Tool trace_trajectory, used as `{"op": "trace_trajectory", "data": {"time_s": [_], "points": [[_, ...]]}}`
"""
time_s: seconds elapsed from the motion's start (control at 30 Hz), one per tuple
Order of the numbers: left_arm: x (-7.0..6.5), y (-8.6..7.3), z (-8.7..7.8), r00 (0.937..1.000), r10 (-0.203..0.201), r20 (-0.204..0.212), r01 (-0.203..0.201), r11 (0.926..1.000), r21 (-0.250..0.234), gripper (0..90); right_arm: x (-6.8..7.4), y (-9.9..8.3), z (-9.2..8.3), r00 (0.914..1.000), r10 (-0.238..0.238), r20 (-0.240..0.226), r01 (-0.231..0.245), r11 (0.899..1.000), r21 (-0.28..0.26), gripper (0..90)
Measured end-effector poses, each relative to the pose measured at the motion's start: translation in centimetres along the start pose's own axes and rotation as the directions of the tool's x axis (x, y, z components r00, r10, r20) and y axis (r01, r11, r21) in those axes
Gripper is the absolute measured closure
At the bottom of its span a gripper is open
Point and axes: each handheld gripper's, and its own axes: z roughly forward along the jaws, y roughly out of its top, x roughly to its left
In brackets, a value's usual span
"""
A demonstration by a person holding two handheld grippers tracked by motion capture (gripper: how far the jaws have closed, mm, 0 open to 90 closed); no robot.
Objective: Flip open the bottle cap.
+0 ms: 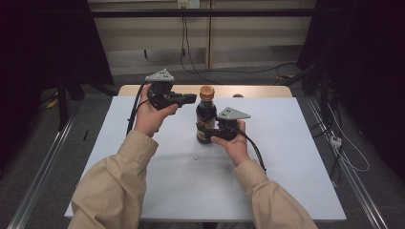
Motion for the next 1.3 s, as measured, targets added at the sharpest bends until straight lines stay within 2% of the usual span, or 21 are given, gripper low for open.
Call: {"op": "trace_trajectory", "data": {"time_s": [0.27, 0.57, 0.6, 0.9, 1.0, 1.1, 1.13, 1.17, 1.2, 1.23, 1.27, 1.3], "points": [[-0.3, 0.9, 0.3, 0.9998, 0.012, 0.017, -0.012, 0.9999, 0.003, 90.0, 0.0, 0.1, 0.0, 1.0000, -0.003, 0.001, 0.003, 1.000, 0.008, 31.1], [-0.5, 1.4, 0.6, 0.9996, 0.028, 0.005, -0.028, 0.9992, 0.027, 90.0, 0.0, 0.1, 0.0, 1.0000, -0.003, 0.000, 0.003, 1.000, 0.012, 31.3], [-0.6, 1.4, 0.6, 0.9991, 0.043, 0.002, -0.043, 0.9987, 0.026, 90.0, 0.0, 0.1, 0.0, 1.0000, -0.003, -0.001, 0.003, 1.000, 0.012, 31.3], [-0.8, 1.6, 1.0, 0.9993, 0.038, -0.009, -0.037, 0.9990, 0.026, 90.0, 0.0, 0.2, 0.0, 1.0000, 0.001, 0.008, -0.001, 1.000, 0.020, 31.4], [-0.7, 1.7, 1.3, 0.9999, 0.016, 0.001, -0.016, 0.9998, 0.014, 90.0, -0.2, 0.2, -0.1, 0.9999, 0.009, 0.008, -0.010, 1.000, 0.022, 31.4], [-1.0, 2.0, 1.5, 0.9994, 0.033, -0.007, -0.033, 0.9990, 0.031, 90.0, -0.3, 0.1, -0.1, 0.9999, 0.014, 0.005, -0.014, 1.000, 0.021, 31.4], [-1.0, 2.1, 1.4, 0.9997, 0.025, -0.002, -0.025, 0.9995, 0.020, 90.0, -0.3, 0.1, -0.2, 0.9999, 0.012, 0.008, -0.012, 1.000, 0.024, 31.4], [-1.0, 2.5, 1.0, 0.9977, -0.020, 0.065, 0.024, 0.9975, -0.066, 90.0, -0.3, 0.1, -0.2, 0.9999, 0.013, 0.007, -0.013, 1.000, 0.024, 31.5], [-1.5, 3.4, 0.7, 0.9965, -0.009, 0.083, 0.018, 0.9932, -0.115, 90.0, -0.3, 0.1, -0.1, 1.0000, 0.006, 0.004, -0.006, 1.000, 0.025, 31.5], [-2.3, 4.5, 0.6, 0.9985, 0.047, 0.027, -0.045, 0.9956, -0.082, 90.0, 0.1, 0.3, 0.1, 0.9997, -0.023, 0.008, 0.022, 0.999, 0.037, 31.5], [-2.9, 5.3, 0.8, 0.9980, 0.061, 0.011, -0.061, 0.9962, -0.062, 90.0, 0.8, 0.5, 0.5, 0.9974, -0.071, 0.011, 0.071, 0.997, 0.044, 31.4], [-3.3, 6.0, 0.8, 0.9977, 0.068, 0.003, -0.068, 0.9961, -0.056, 90.0, 1.5, 0.9, 0.9, 0.9946, -0.100, 0.026, 0.099, 0.993, 0.057, 31.4]]}}
